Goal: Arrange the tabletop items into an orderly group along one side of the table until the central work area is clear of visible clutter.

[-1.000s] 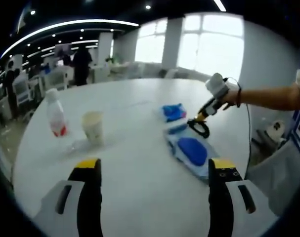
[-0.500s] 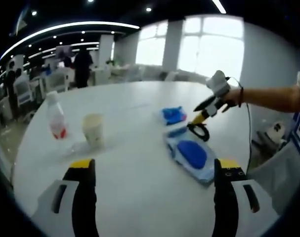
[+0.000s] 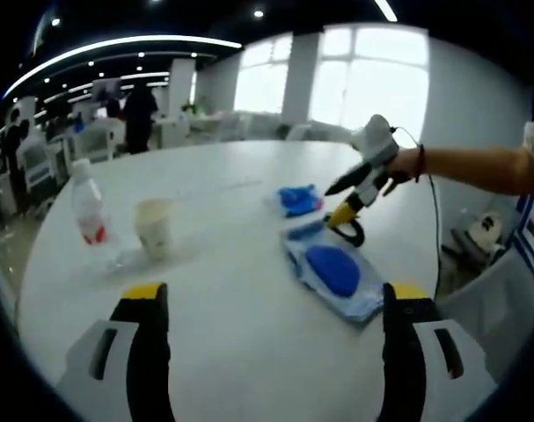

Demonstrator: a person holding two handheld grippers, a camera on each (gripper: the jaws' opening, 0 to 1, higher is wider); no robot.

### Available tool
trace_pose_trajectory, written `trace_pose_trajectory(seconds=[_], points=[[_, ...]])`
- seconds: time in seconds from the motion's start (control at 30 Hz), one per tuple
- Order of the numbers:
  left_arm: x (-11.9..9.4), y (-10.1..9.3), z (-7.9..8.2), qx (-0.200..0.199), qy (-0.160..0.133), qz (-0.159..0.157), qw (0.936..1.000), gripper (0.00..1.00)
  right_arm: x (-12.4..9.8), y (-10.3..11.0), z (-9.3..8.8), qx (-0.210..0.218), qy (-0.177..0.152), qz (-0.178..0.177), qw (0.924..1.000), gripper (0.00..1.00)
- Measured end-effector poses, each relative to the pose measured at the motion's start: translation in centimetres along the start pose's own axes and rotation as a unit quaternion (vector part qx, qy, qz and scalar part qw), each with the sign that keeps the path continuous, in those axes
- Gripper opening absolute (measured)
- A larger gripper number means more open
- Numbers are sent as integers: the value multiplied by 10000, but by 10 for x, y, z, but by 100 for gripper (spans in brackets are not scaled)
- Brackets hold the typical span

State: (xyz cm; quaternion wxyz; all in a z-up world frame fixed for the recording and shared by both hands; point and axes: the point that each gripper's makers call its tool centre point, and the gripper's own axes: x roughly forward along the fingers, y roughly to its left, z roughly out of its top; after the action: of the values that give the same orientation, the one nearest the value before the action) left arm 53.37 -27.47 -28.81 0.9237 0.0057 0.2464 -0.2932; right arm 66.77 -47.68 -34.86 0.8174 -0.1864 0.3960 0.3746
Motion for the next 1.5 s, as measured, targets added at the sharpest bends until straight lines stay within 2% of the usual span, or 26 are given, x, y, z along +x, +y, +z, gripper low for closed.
trace_pose_trajectory(seconds=[0.13,0.4,0.5,0.63,0.7,0.73,1.0,1.1,1.2,1.3,1.43,1.47,1.5], points=[[5,-9,-6,72,112,-112,9998,97,5,7,0,-31,53,195,9998,70],[16,-31,-23,222,411,-414,9980,95,13,16,-1,-303,176,344,9988,70],[20,-42,-27,98,436,-612,9971,93,16,19,-3,-402,229,396,9981,69],[24,-50,-36,108,590,-665,9960,91,17,21,-4,-502,265,445,9974,65],[25,-57,-45,-90,822,-779,9935,89,18,21,-6,-530,283,460,9971,64],[27,-61,-47,-245,844,-830,9927,88,18,21,-6,-542,298,467,9970,63],[32,-82,-43,-692,567,-1125,9896,78,21,19,-9,-892,343,421,9945,60],[33,-92,-45,-1270,562,-1304,9817,76,22,20,-9,-937,362,442,9940,58],[34,-100,-46,-2021,541,-1473,9667,74,25,20,-9,-1103,383,426,9922,57],[35,-100,-44,-2325,433,-1483,9603,73,27,21,-10,-1225,422,427,9906,55],[38,-99,-47,-2680,448,-1420,9518,70,28,21,-12,-1353,485,427,9887,53],[38,-101,-49,-2856,523,-1411,9465,68,29,21,-13,-1407,521,419,9878,52],[39,-101,-54,-3157,689,-1299,9374,67,30,21,-13,-1451,533,414,9871,51]])
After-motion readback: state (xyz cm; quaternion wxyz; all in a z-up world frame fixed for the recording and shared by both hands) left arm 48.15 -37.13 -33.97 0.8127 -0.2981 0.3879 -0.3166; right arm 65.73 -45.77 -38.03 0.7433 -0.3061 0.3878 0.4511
